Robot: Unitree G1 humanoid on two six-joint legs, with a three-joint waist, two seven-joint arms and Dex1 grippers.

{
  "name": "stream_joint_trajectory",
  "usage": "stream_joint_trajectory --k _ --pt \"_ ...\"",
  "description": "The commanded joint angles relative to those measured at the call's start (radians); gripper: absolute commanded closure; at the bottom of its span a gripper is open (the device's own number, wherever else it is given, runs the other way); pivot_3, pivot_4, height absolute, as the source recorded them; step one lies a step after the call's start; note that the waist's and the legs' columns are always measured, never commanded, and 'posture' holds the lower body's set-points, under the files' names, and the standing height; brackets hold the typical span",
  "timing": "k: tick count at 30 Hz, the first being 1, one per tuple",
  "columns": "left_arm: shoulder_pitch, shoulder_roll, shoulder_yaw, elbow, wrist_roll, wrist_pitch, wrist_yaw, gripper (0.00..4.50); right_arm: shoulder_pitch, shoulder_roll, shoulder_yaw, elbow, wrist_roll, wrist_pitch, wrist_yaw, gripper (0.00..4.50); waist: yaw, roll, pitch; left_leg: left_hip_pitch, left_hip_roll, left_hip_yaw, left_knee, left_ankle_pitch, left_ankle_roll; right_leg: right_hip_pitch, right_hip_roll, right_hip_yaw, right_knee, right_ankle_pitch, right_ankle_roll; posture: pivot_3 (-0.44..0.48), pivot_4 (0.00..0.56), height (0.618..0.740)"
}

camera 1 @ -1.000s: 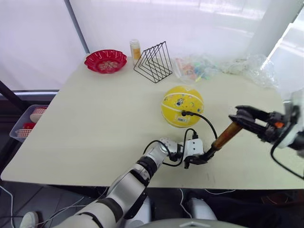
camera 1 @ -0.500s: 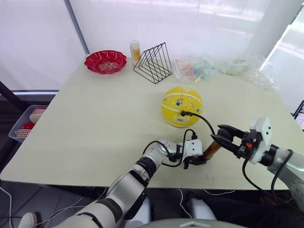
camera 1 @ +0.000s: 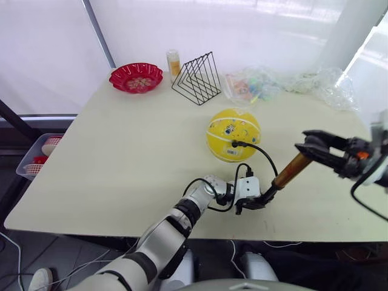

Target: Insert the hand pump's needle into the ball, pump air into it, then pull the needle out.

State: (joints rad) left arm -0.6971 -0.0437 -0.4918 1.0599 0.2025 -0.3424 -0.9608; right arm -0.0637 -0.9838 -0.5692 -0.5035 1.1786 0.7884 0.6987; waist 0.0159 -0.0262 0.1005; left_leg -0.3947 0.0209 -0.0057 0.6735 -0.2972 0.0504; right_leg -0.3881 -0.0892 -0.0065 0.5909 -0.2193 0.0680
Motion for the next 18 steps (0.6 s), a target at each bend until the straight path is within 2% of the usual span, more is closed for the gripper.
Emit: stream_joint_trajectory --k 1,6,9,12,18 --pt "0.072 0.069 -0.067 0.141 0.110 0.093 -0.008 3.38 -0.051 -0.056 -0.128 0.041 0.029 0.022 -0.050 2.53 0.000 -0.001 0.000 0.000 0.000 0.000 0.000 0.000 0.000 0.000 0.000 0.000 0.000 0.000 0.000 0.000 0.150 0.735" --pt "0.072 0.070 -0.068 0.140 0.110 0.092 -0.008 3.38 -0.116 -0.079 -0.119 0.041 0.078 0.056 -0.095 2.53 0.000 0.004 0.005 -0.001 0.000 0.000 0.001 0.000 0.000 0.000 -0.001 0.001 0.000 0.000 0.000 0.000 0.150 0.735" --pt "0.071 0.070 -0.067 0.137 0.109 0.092 -0.010 3.38 -0.045 -0.050 -0.031 -0.001 -0.008 0.064 -0.081 2.53 0.001 0.005 0.005 -0.002 0.000 0.000 0.001 0.000 0.000 -0.001 -0.001 0.002 0.000 0.000 0.000 0.000 0.150 0.735" --pt "0.071 0.071 -0.065 0.135 0.108 0.090 -0.006 3.38 0.024 -0.005 0.049 -0.027 -0.092 0.037 -0.070 2.53 0.000 -0.001 0.002 -0.002 0.000 -0.001 0.001 0.000 0.000 -0.001 0.000 0.001 0.000 0.000 0.000 0.000 0.150 0.735" --pt "0.066 0.071 -0.060 0.132 0.104 0.089 -0.001 3.38 0.103 0.134 0.234 0.009 -0.288 -0.092 -0.070 2.53 -0.002 -0.004 -0.001 0.001 0.000 -0.001 0.001 0.000 0.000 0.001 0.000 0.001 0.001 0.000 0.000 0.000 0.150 0.735"
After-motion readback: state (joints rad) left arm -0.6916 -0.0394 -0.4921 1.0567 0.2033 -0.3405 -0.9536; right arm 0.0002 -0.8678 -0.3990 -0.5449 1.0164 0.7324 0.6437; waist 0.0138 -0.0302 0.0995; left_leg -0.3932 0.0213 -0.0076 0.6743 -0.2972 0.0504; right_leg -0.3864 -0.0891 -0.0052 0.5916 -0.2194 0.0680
